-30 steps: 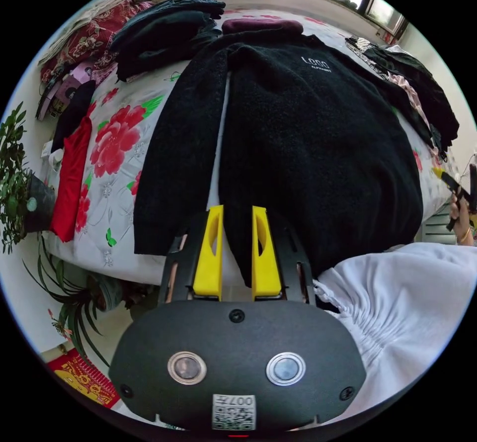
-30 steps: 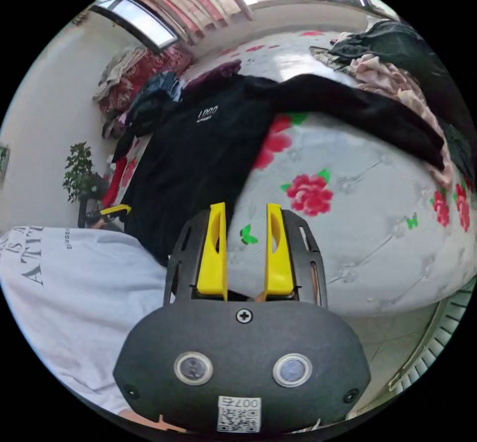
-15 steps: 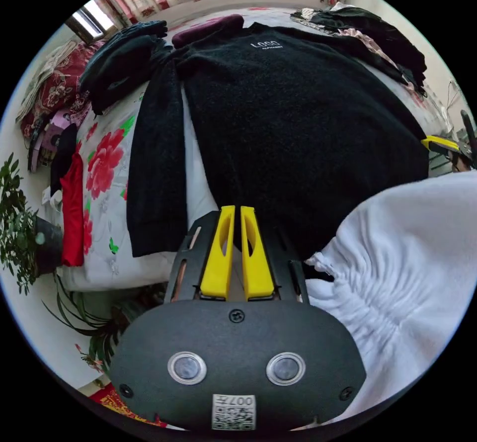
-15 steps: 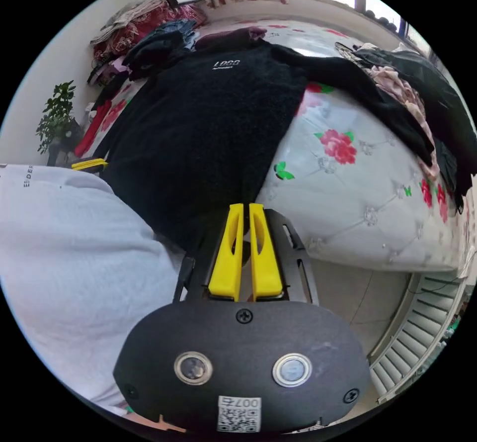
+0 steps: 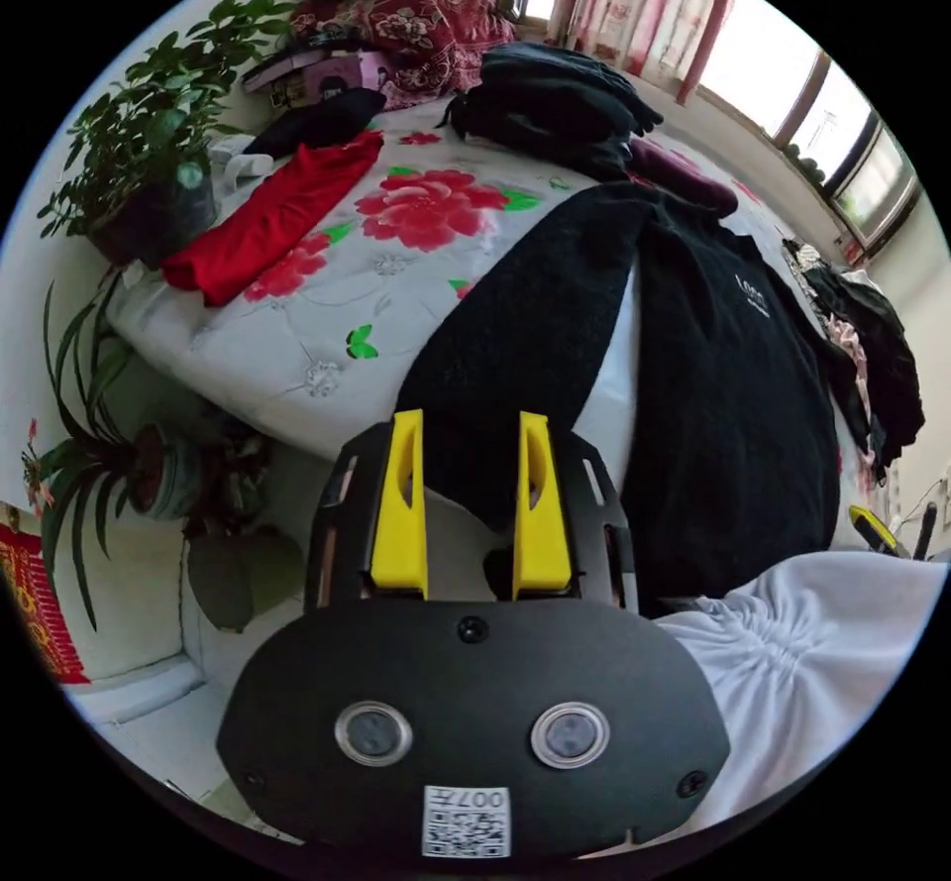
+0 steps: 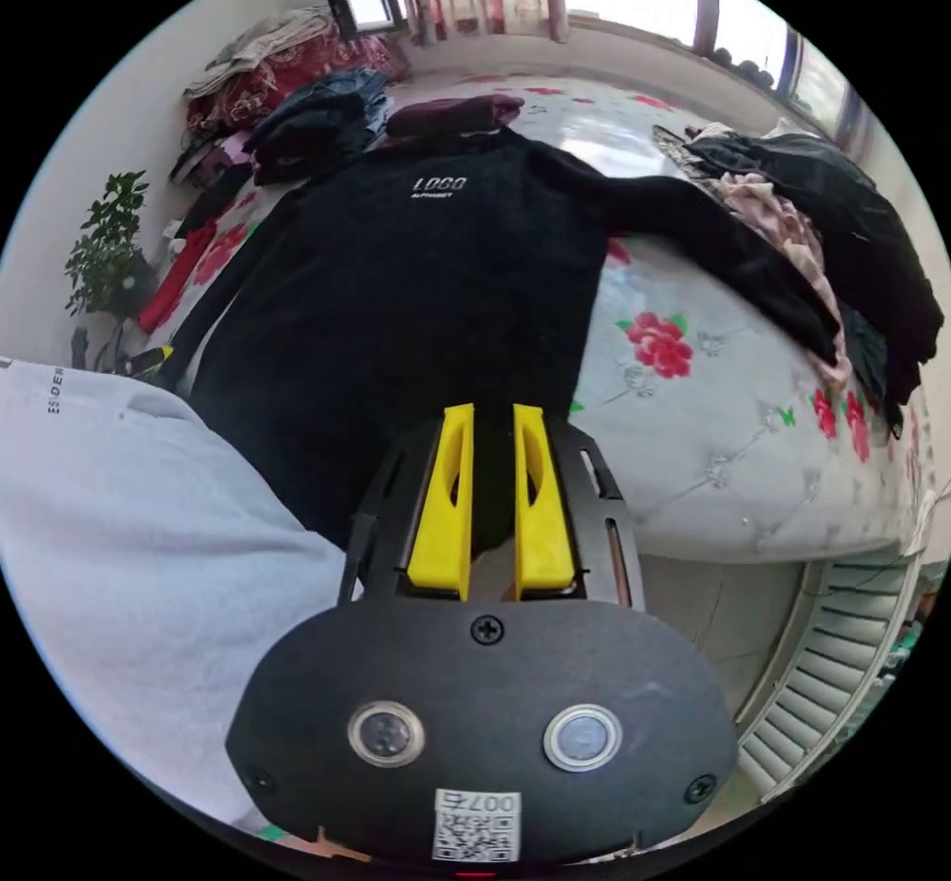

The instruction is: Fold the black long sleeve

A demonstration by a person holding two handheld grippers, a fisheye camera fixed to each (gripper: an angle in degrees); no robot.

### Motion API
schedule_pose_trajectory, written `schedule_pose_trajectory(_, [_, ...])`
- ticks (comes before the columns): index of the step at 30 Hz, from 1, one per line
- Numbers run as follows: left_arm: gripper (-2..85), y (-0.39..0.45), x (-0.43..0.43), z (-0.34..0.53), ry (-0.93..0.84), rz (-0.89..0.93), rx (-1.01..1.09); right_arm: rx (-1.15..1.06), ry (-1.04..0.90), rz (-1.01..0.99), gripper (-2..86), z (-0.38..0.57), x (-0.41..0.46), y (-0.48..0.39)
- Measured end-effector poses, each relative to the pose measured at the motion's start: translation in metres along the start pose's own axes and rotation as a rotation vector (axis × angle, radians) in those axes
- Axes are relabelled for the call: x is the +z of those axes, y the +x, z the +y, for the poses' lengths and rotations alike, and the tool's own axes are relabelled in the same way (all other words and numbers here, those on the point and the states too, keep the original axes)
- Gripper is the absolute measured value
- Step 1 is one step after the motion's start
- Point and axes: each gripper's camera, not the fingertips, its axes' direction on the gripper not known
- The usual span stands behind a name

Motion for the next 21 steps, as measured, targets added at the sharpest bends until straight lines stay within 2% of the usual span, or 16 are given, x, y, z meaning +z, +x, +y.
schedule_pose_trajectory(2, [9.5,0.005,0.026,-0.012,-0.055,-0.107,0.104,-0.045,-0.108,-0.08,7.1,-0.011,0.037,-0.011])
schedule_pose_trajectory(4, [5.0,0.002,0.022,-0.011,0.055,-0.147,0.172,-0.042,-0.191,-0.081,7.4,-0.012,0.062,-0.019])
schedule_pose_trajectory(5, [3.1,-0.004,0.021,-0.019,0.033,-0.161,0.175,-0.029,-0.105,-0.037,7.7,-0.01,0.057,-0.023])
schedule_pose_trajectory(6, [2.7,-0.009,0.019,-0.024,0.012,-0.153,0.163,-0.028,-0.102,-0.031,7.8,-0.01,0.058,-0.025])
schedule_pose_trajectory(7, [1.9,-0.024,0.014,-0.037,-0.03,-0.108,0.116,-0.024,-0.135,-0.027,8.0,-0.012,0.06,-0.026])
schedule_pose_trajectory(9, [1.1,-0.059,-0.012,-0.049,0.033,0.006,-0.011,-0.052,-0.148,-0.048,8.3,-0.012,0.056,-0.024])
schedule_pose_trajectory(11, [0.6,-0.109,-0.066,-0.062,0.221,0.205,-0.175,-0.066,-0.13,-0.105,8.6,-0.011,0.042,-0.015])
schedule_pose_trajectory(14, [0.3,-0.15,-0.129,-0.076,0.446,0.269,-0.274,-0.019,-0.021,-0.112,8.7,-0.007,0.016,-0.001])
schedule_pose_trajectory(17, [0.1,-0.179,-0.149,-0.098,0.526,0.263,-0.397,0.013,0.02,-0.13,8.8,-0.004,0.008,0.008])
schedule_pose_trajectory(19, [0.1,-0.18,-0.152,-0.114,0.537,0.322,-0.458,0.016,0.008,-0.126,8.8,-0.003,0.01,0.01])
schedule_pose_trajectory(21, [0.1,-0.153,-0.169,-0.135,0.585,0.374,-0.398,0.021,-0.005,-0.124,8.7,-0.003,0.011,0.012])
